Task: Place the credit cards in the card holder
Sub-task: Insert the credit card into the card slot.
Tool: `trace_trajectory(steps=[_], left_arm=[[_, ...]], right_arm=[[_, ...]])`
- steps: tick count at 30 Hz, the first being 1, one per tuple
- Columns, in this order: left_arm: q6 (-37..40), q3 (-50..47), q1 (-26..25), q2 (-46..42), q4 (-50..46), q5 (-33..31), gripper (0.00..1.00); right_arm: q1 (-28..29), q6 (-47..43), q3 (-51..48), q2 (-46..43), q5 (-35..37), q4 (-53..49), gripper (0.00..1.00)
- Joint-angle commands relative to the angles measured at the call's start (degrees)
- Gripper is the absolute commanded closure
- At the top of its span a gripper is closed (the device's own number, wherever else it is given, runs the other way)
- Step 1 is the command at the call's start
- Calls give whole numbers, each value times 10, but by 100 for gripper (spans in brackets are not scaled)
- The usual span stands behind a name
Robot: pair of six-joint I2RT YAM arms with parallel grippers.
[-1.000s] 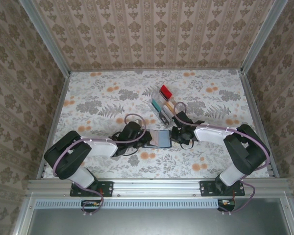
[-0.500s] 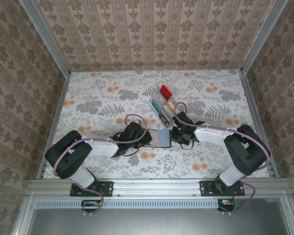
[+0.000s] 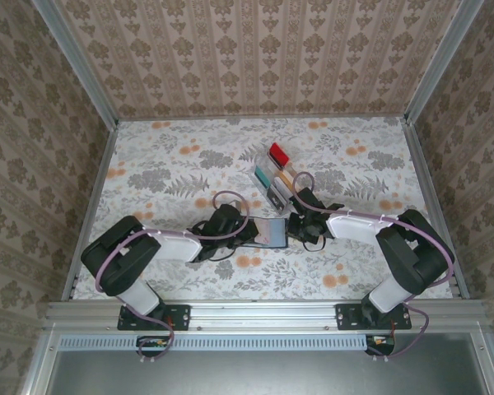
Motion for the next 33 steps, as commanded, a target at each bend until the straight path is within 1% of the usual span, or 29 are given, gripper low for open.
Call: trace_trajectory(steps=[1,5,8,13,16,18,20,22,24,29,33], left_arm=[[1,7,-1,27,-21,23,100],[0,11,-2,40,-13,36,100],[-3,11,-2,36,-26,35,100],[10,30,-3,48,-33,51,93],[26,59,-8,55,-76,54,86],[38,74,-8,53,-106,50,85],[41,83,-9,48,-145,38,78],[48,90,-10,38,-187,21,76],[51,92,-12,27,-211,4,71],[77,120,-16,25,-262,-12,64],[99,155,-27,36,-298,-20,64]], right_arm=[[15,8,-18,35,-18,-23,85],[15,9,-16,36,-18,-23,84],[16,9,-15,36,-16,-24,84],[16,9,-12,33,-19,-24,84],[17,7,-11,32,-23,-23,84],[16,8,-11,32,-23,-24,84],[16,8,-10,32,-23,-24,84],[16,6,-8,32,-22,-25,84],[16,6,-6,34,-23,-26,84],[16,0,2,35,-23,-35,84],[17,-3,9,38,-27,-37,85]])
